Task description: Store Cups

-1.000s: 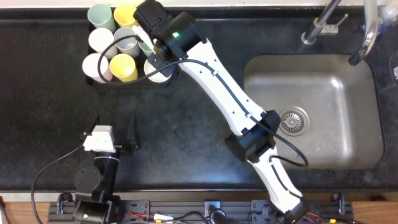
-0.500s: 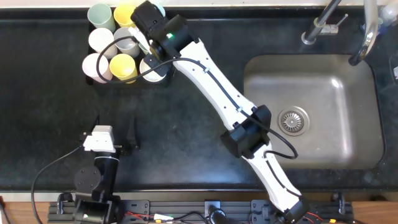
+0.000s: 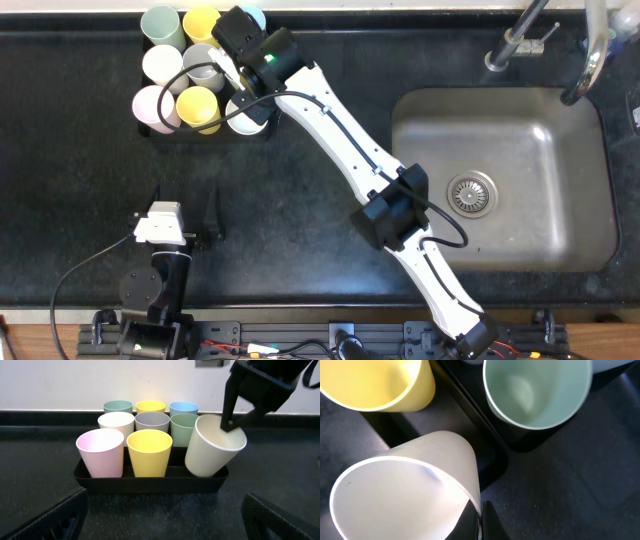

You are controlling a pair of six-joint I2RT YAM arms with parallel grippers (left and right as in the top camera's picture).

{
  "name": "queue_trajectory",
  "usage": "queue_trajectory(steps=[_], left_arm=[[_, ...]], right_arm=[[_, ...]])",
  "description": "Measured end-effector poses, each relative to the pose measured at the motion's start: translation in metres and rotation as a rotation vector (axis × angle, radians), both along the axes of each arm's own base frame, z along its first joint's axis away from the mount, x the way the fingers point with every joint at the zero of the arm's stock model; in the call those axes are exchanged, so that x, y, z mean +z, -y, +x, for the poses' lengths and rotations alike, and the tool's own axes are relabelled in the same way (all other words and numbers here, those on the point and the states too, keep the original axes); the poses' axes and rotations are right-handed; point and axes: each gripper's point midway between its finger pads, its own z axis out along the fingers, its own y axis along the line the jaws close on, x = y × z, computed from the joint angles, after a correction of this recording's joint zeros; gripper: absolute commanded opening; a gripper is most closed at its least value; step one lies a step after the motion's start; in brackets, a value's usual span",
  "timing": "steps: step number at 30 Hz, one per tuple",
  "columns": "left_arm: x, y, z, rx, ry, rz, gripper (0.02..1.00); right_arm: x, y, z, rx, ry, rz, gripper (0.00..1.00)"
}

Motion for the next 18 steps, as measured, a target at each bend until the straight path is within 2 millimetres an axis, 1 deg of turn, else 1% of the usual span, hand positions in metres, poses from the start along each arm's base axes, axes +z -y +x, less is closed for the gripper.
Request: queue_trajectory(steps=[3,5,12,18], left_arm=[[0.0,-0.0001,0.0,0.0,0.0,0.0,0.998],[0.0,-0.0001,0.0,0.0,0.0,0.0,0.998],[0.0,-0.0001,0.0,0.0,0.0,0.0,0.998],[0.0,-0.0001,0.0,0.0,0.0,0.0,0.998]], right_arm=[[-0.0091,0.0,-0.0002,0.004,-0.013,-0.013,0.042],[-0.011,0.0003,-0.0002,0.006,-0.016,-0.017,0.042],[-0.0109,0.0,-0.0001,0.014,-0.013,-0.018,0.042],[-0.0091,-0.0028,0.0051,0.018,0.01,-0.007,0.042]])
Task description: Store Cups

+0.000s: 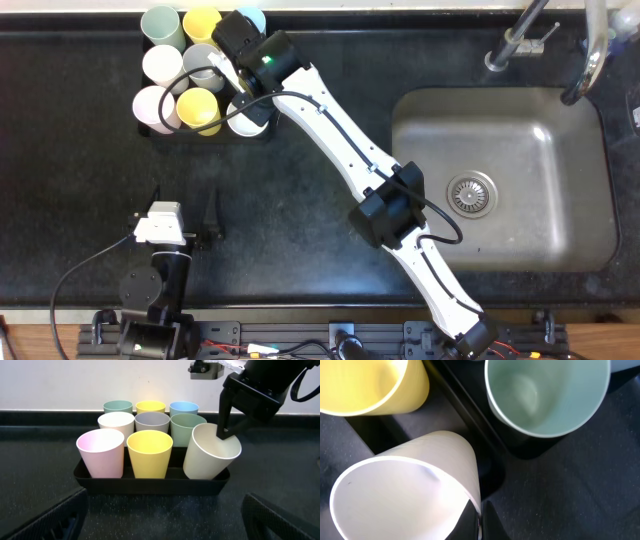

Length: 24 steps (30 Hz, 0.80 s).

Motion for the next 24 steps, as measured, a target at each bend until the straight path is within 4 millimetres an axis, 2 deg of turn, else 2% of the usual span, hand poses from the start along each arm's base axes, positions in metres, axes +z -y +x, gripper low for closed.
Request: queue_trajectory(steps=[15,22,24], left_arm=[[0.0,0.0,0.0,0.0,0.0,0.0,0.998],[0.0,0.0,0.0,0.0,0.0,0.0,0.998],[0.0,0.0,0.0,0.0,0.0,0.0,0.998]], right_arm=[[-0.002,0.005,0.007,-0.015,0.008,-0.006,0.045],[-0.01,0.006,0.007,-0.015,-0.001,-0.019,0.042],[-0.011,0.006,0.008,-0.015,-0.001,-0.019,0.082]])
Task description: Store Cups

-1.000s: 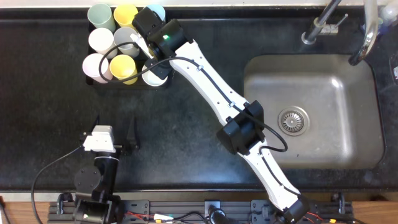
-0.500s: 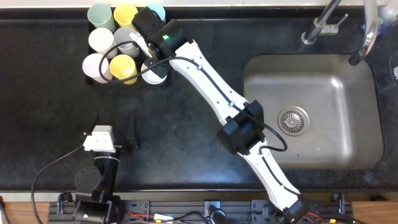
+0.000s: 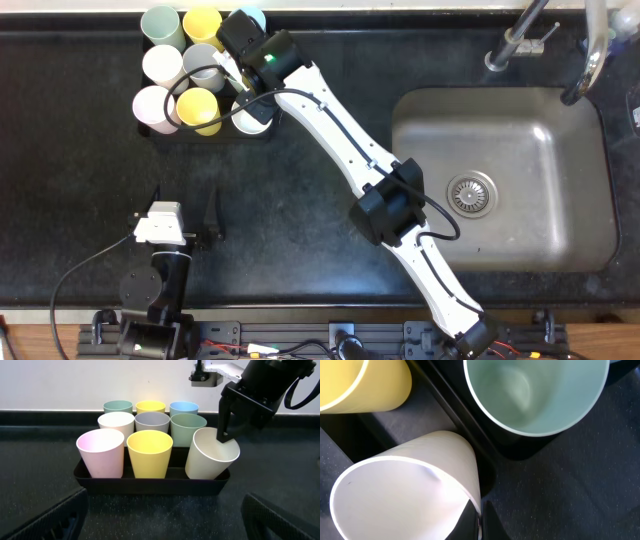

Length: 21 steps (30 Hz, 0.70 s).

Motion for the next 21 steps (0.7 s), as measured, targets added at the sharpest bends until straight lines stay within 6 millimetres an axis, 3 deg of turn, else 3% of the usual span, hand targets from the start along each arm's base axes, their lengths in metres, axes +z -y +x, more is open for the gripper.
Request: queue_trajectory(steps=[1,3,7,8,21], left_arm=[[0.0,0.0,0.0,0.0,0.0,0.0,0.998],[0.0,0.0,0.0,0.0,0.0,0.0,0.998],[0.0,0.0,0.0,0.0,0.0,0.0,0.998],[0.0,0.0,0.0,0.0,0.0,0.0,0.998],[0.0,0.0,0.0,0.0,0.0,0.0,0.998]], right_arm=[[0.0,-0.001,0.0,0.0,0.002,0.002,0.209],[0.001,-0.002,0.002,-0.006,0.009,0.011,0.555],[0.002,-0.003,0.004,-0.004,0.017,0.016,0.958],[0.002,-0.004,0.004,-0.003,0.018,0.018,0.996],[0.005,-0.003,0.015,-0.031,0.069,0.013,0.996]])
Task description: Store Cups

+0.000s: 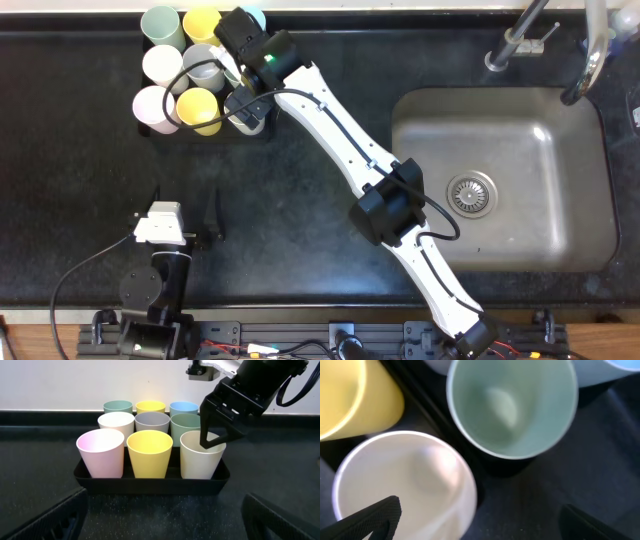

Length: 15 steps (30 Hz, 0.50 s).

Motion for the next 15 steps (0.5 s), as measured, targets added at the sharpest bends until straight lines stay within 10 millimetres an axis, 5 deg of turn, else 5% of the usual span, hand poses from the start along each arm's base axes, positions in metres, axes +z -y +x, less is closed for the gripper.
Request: queue_trajectory(steps=[5,9,12,15], left_arm=[[0.0,0.0,0.0,0.0,0.0,0.0,0.998],[0.0,0.0,0.0,0.0,0.0,0.0,0.998],[0.0,0.0,0.0,0.0,0.0,0.0,0.996],[0.0,0.0,0.0,0.0,0.0,0.0,0.998]], right_arm=[[0.01,0.014,0.009,-0.08,0.044,-0.03,0.998],[0.043,0.036,0.016,-0.167,0.073,-0.007,0.998],[0.079,0.074,0.019,-0.257,0.083,0.012,0.998],[0.123,0.138,0.019,-0.378,0.095,0.025,0.998]])
